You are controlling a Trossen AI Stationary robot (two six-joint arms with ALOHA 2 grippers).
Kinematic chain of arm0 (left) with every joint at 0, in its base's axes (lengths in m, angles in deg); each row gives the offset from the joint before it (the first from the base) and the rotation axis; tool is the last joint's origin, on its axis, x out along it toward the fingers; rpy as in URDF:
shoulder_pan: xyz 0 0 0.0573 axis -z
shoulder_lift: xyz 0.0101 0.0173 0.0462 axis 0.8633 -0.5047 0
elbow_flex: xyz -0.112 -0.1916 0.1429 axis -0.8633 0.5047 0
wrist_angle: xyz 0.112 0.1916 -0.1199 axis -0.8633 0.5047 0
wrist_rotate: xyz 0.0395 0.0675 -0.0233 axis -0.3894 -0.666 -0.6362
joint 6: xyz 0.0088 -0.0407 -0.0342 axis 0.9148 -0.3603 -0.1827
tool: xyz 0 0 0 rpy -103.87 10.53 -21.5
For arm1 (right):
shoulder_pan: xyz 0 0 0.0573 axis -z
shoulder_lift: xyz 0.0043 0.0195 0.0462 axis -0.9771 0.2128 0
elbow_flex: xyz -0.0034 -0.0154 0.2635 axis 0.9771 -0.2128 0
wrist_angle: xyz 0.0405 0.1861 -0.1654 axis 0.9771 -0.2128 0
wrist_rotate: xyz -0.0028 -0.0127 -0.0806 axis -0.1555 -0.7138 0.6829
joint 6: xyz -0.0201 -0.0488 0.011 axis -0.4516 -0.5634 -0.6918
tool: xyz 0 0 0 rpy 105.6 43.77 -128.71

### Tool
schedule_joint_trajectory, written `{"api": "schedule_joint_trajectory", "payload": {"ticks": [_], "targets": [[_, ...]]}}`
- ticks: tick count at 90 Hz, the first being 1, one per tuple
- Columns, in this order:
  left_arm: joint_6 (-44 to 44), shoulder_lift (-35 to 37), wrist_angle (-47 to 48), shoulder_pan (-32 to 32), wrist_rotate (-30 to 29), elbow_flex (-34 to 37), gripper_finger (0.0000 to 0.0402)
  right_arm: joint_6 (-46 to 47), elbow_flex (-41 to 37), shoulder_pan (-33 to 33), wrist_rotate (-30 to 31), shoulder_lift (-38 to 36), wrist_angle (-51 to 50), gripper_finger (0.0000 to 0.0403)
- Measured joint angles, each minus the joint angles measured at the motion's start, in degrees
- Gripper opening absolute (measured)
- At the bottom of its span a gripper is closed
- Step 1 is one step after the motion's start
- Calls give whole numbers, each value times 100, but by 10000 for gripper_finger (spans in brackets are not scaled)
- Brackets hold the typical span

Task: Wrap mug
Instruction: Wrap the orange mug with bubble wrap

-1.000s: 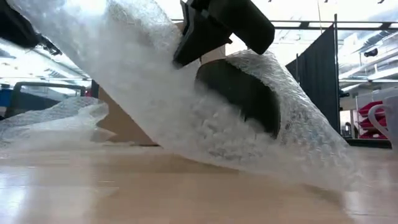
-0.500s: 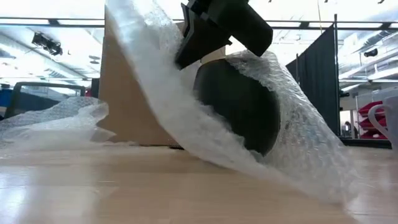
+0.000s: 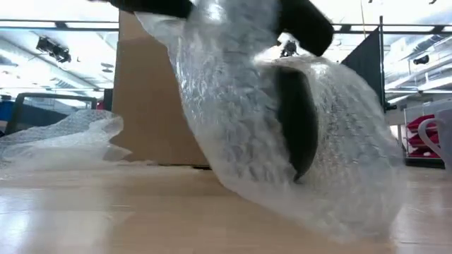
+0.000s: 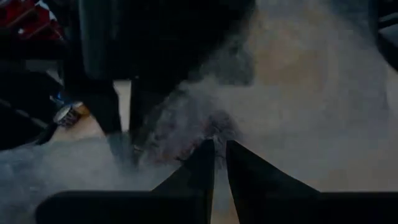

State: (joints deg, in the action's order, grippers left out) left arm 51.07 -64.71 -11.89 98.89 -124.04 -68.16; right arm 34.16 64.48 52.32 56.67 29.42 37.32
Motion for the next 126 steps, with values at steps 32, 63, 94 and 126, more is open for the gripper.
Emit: {"api": "schedule_joint_trajectory", "payload": {"ticks": [32,63,94,126], "targets": [[708,90,-279,-110,-74,-160,28,61,0,-56,-358,-32,-92,0],[757,334,83,-97,-100,-289,28,19,0,-200,-317,-173,-342,0],[549,332,-16,-27,5,-289,28,63,2,-185,-556,-326,-353,0],[423,61,-347,-114,156,-289,28,493,2,-84,-1313,-712,-173,3]]}}
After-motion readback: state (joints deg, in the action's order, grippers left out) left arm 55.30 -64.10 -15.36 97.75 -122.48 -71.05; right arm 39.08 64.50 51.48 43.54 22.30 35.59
